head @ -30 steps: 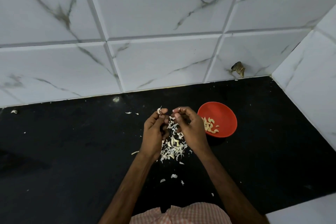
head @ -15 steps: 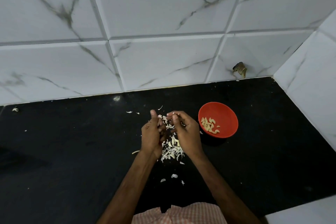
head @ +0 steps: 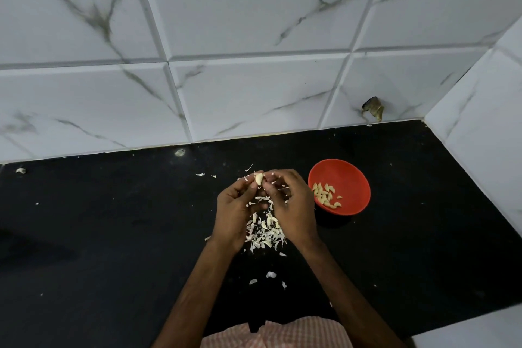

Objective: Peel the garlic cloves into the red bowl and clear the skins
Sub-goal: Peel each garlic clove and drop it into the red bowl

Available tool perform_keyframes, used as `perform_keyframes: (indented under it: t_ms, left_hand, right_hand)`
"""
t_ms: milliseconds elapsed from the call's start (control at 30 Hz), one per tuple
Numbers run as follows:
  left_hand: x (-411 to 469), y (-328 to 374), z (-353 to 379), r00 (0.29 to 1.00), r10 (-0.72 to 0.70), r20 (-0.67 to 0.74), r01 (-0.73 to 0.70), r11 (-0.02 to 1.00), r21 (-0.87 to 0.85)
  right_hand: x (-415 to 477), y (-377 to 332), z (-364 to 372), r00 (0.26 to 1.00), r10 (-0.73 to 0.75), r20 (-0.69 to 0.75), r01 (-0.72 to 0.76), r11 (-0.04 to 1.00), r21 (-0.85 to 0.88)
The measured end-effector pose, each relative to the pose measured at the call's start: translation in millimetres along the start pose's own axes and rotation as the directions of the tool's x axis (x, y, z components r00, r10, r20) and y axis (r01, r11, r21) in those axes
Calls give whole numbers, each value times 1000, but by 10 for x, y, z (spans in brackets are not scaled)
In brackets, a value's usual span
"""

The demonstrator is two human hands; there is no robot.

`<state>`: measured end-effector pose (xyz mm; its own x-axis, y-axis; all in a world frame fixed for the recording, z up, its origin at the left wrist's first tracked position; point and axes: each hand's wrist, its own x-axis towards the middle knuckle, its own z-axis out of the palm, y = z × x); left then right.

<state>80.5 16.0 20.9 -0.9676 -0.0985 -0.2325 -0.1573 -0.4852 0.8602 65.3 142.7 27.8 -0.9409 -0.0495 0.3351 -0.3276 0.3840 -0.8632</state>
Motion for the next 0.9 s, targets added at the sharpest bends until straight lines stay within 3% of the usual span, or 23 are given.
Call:
perform_keyframes:
  t_ms: [133, 200, 300, 367, 433, 500, 600, 700, 800, 900]
  left_hand:
    - [4, -22, -6, 998, 58, -16, -56, 993, 103]
    - [11, -48, 38, 998, 34, -46, -31, 997, 68]
    - [44, -112, 124, 990, -36, -138, 31, 999, -40]
    - [84, -157, 168, 987, -20, -160, 14, 999, -36]
    - [110, -214, 200, 989, 21, -149, -15, 999, 37]
    - [135, -292, 237, 993, 90, -83, -75, 983, 169]
    - [197, -436, 290, 991, 130, 5, -124, 937, 327]
    - [345, -607, 244, 989, 146, -28, -113, 861, 495]
    - [497, -781, 165, 987, 159, 4, -119, 723, 681]
    - [587, -898, 47, 979, 168, 118, -192, 553, 811]
  right_hand:
    - [14, -1, -5, 1000, 26, -8, -26, 999, 31]
    - [1, 12, 22, 998, 62, -31, -60, 997, 47]
    - [-34, 62, 107, 966, 256, -31, -244, 947, 209]
    - [-34, 93, 123, 887, 463, 8, -422, 800, 426]
    - [-8, 141, 69, 750, 650, 122, -549, 509, 663]
    - [0, 208, -13, 641, 719, 269, -570, 210, 794]
    - [-16, 373, -172, 563, 757, 332, -529, 20, 849]
    - [44, 625, -396, 498, 822, 277, -461, -20, 887]
    - [183, 937, -670, 424, 890, 169, -458, 49, 888]
    - [298, 1185, -894, 394, 917, 64, -516, 163, 841]
